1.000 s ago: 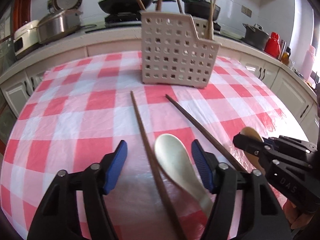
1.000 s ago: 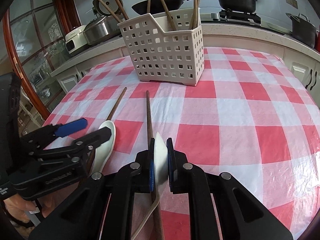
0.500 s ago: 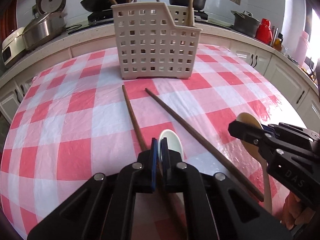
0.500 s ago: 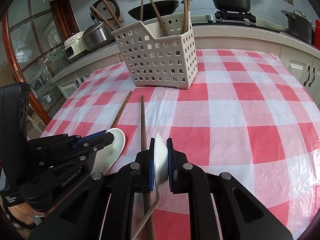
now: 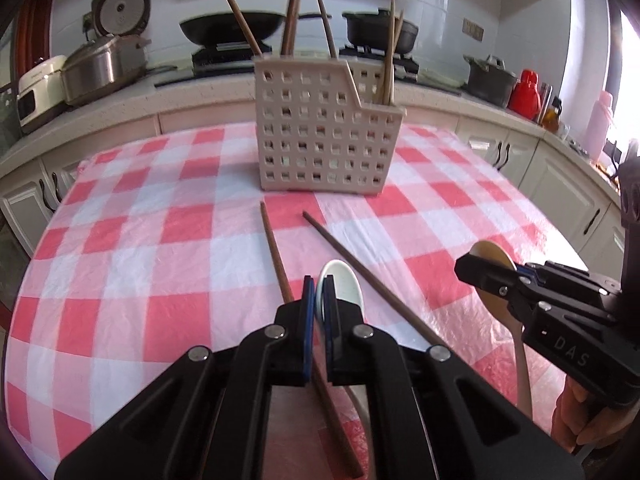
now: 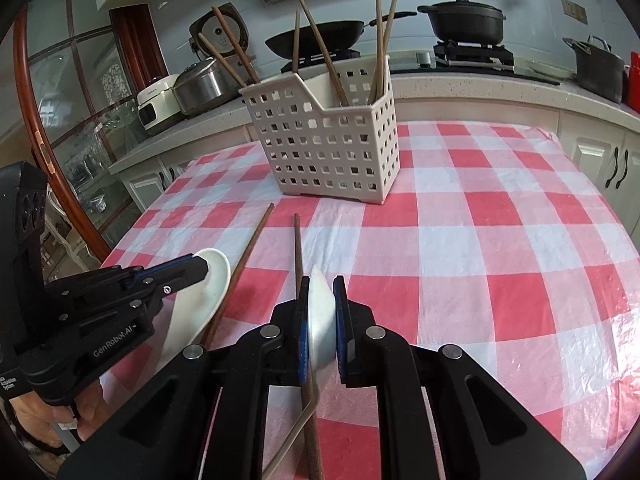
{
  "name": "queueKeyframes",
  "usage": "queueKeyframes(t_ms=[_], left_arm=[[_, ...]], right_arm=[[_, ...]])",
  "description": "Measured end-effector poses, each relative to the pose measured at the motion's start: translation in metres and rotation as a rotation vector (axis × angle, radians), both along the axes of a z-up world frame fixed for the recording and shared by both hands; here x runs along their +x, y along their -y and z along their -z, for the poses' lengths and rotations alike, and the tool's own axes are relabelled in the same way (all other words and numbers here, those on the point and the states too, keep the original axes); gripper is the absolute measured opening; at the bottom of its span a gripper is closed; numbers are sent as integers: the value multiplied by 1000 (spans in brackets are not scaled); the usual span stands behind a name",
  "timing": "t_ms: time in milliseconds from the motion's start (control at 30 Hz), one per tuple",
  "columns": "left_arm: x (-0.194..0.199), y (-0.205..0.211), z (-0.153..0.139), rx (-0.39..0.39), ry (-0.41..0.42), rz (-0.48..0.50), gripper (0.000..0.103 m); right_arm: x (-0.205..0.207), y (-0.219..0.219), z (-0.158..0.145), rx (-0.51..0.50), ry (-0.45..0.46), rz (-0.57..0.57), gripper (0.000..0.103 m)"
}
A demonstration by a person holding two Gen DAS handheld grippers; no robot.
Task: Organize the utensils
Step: 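Carry both held white spoons up over the white basket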
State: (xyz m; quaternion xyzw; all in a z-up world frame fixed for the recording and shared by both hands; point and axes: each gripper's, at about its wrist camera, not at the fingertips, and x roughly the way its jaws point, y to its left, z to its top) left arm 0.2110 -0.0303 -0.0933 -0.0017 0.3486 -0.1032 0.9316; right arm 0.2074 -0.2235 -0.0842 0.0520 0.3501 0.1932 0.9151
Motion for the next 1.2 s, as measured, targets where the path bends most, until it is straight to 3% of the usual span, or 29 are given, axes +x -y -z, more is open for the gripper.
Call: queueKeyframes(t_ms=[300, 1200], left_arm=[[-24, 0, -27, 16, 114, 11, 5], [-69, -11, -76, -14, 255, 12, 5]], right_arm=[[-13, -9, -21, -13, 65, -23, 11], [-45, -17, -77, -6, 236, -14, 11]])
